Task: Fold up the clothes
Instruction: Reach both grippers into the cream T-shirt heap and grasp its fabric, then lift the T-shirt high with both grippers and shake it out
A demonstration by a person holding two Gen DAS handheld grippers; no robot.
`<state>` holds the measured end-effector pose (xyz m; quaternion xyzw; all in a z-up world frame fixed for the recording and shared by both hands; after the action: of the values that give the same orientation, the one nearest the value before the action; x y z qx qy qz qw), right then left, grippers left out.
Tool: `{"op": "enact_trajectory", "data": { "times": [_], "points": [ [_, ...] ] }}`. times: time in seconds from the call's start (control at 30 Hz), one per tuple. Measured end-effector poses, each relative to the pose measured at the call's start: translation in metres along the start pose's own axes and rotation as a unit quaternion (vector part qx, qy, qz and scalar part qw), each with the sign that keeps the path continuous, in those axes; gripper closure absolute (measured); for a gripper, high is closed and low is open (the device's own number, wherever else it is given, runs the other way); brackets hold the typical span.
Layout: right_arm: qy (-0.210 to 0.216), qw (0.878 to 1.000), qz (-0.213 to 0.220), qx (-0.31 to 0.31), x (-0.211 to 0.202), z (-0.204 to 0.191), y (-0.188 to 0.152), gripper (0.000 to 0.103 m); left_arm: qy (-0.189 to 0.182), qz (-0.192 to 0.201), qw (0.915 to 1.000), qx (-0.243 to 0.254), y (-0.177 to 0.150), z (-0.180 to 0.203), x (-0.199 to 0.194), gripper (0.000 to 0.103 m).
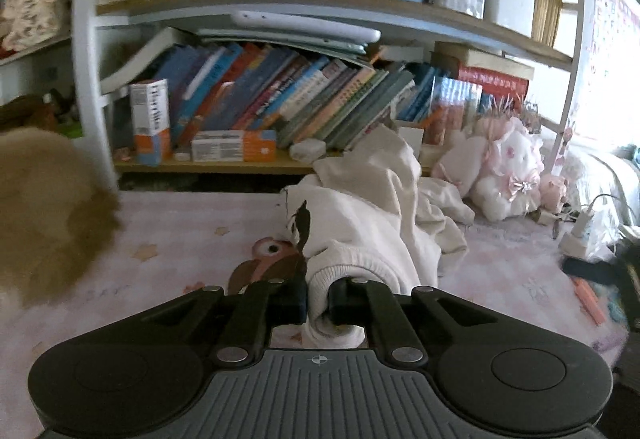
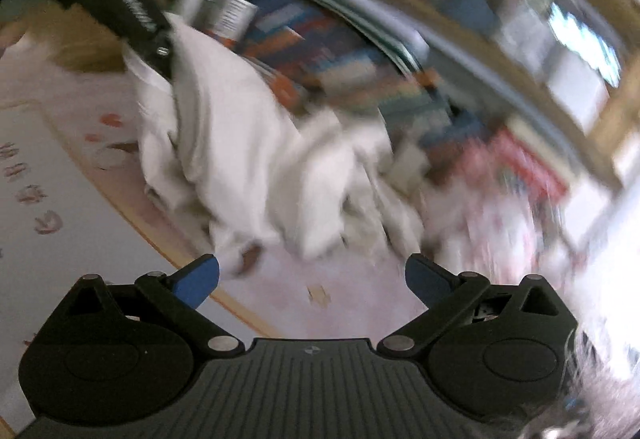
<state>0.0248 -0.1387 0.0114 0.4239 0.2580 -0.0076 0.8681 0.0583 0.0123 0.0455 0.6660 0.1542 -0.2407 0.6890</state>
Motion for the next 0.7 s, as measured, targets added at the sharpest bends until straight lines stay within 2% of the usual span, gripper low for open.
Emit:
{"op": "enact_trajectory", "data": {
  "times": [0.1, 0.2, 0.33, 0.43, 0.5, 0.53, 0.57, 0.6, 0.63, 0.7],
  "points": [
    [0.012, 0.997, 0.030, -0.068, -0.002, -0.027, 0.015, 0.002, -0.005, 0.008, 0.9998, -0.019, -0.004, -0.006, -0.018, 0.095],
    [0.014, 0.992, 0.048, -0.118, -0.001, -0.050, 0.023, 0.002, -0.031, 0.004, 0.9987, -0.040, -0.010, -0.007, -0.028, 0.095],
    [0.008, 0.987, 0.054, -0.150, 0.007, -0.069, 0.026, 0.002, -0.050, -0.007, 0.9973, -0.053, -0.022, -0.007, -0.034, 0.095],
    [0.009, 0.984, 0.044, -0.171, 0.017, -0.079, 0.019, 0.005, -0.061, -0.004, 0.9969, -0.050, -0.024, -0.007, -0.039, 0.095],
    [0.006, 0.979, 0.041, -0.198, 0.023, -0.083, 0.015, 0.017, -0.063, -0.001, 0.9970, -0.044, -0.024, -0.010, -0.041, 0.095],
    [0.005, 0.977, 0.039, -0.209, 0.026, -0.083, 0.013, 0.031, -0.061, -0.001, 0.9972, -0.043, -0.024, -0.012, -0.041, 0.095],
    [0.004, 0.976, 0.039, -0.216, 0.028, -0.081, 0.012, 0.056, -0.059, -0.001, 0.9974, -0.041, -0.025, -0.014, -0.041, 0.095],
    [0.004, 0.977, 0.040, -0.208, 0.028, -0.075, 0.015, 0.071, -0.058, -0.002, 0.9975, -0.040, -0.026, -0.017, -0.040, 0.095],
    [0.005, 0.981, 0.040, -0.191, 0.027, -0.065, 0.020, 0.099, -0.058, -0.006, 0.9975, -0.040, -0.028, -0.020, -0.039, 0.094],
    [0.006, 0.987, 0.039, -0.155, 0.024, -0.046, 0.031, 0.101, -0.044, -0.015, 0.9983, -0.034, -0.033, -0.025, -0.033, 0.088]
  ]
}}
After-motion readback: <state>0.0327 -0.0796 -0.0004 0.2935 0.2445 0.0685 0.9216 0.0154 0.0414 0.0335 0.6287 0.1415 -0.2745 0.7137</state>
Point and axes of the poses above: each gripper's, at about its wrist camera, not at the fingertips, and x roughly the way its jaws point, z to its right, y to its top, the point moved 6 cm from there along x, roughly the way its jaws point, and after that the axes turned 1 degree about -z, right-handed, at the moved point
